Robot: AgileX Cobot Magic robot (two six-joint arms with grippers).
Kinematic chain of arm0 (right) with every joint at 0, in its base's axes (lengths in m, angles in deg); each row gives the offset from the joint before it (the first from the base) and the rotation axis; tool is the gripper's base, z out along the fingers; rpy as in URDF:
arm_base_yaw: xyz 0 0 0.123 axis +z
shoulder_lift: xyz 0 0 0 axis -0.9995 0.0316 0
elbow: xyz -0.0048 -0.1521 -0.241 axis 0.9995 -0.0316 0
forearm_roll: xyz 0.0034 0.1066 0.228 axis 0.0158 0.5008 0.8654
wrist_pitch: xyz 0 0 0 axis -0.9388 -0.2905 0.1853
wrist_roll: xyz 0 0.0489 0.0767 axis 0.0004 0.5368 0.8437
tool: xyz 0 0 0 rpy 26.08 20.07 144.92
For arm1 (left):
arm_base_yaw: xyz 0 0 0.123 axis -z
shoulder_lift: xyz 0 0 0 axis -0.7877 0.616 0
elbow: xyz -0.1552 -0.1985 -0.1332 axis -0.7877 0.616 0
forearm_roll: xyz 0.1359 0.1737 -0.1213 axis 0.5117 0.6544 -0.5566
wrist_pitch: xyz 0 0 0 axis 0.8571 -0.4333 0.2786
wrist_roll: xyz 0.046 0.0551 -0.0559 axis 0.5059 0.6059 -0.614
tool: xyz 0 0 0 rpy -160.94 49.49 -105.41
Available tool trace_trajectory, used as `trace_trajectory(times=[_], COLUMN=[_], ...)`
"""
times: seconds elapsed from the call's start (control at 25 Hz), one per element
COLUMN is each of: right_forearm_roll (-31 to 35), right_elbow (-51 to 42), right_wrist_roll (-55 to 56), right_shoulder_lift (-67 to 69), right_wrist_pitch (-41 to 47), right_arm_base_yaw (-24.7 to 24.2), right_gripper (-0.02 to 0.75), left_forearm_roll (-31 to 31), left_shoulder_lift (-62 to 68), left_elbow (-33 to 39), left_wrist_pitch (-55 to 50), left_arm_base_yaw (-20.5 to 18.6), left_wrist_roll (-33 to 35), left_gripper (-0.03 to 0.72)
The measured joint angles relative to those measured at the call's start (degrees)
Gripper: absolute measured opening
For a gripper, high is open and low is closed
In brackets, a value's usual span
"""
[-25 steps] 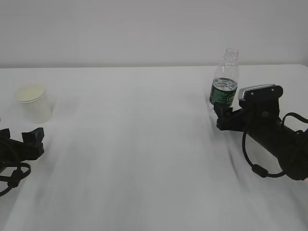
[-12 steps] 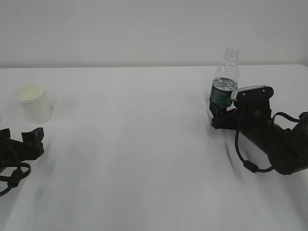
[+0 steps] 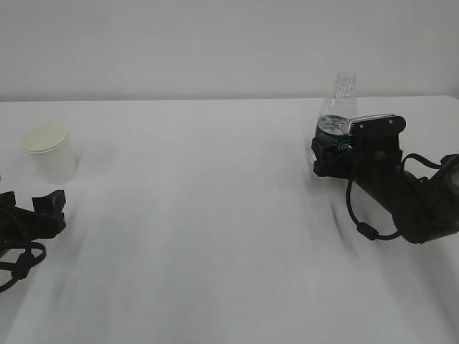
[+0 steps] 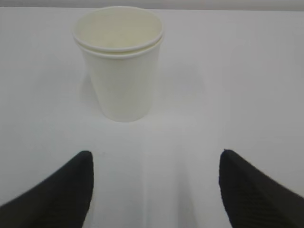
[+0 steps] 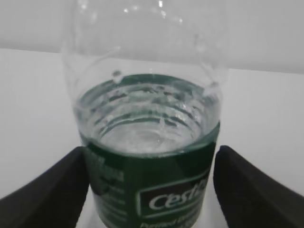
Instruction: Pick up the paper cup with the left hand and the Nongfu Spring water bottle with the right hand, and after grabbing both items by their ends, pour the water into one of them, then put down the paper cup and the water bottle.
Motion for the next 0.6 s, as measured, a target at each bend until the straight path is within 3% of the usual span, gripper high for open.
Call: trace_trajectory(times=[0.6], right_forearm_roll=[0.14], right_elbow=[4.74], right_wrist_roll=[0.0], right_shoulder_lift=[0.09], right_wrist_pitch=[6.29], right_arm_base_yaw=[0.0], right_gripper=[0.608], left_forearm_roll=[0.0], left_shoulder_lift=[0.0], left_elbow=[0.0], left_wrist_pitch=[0.0], left_arm_base_yaw=[0.0], left_wrist_roll=[0.0], left_gripper=[0.593])
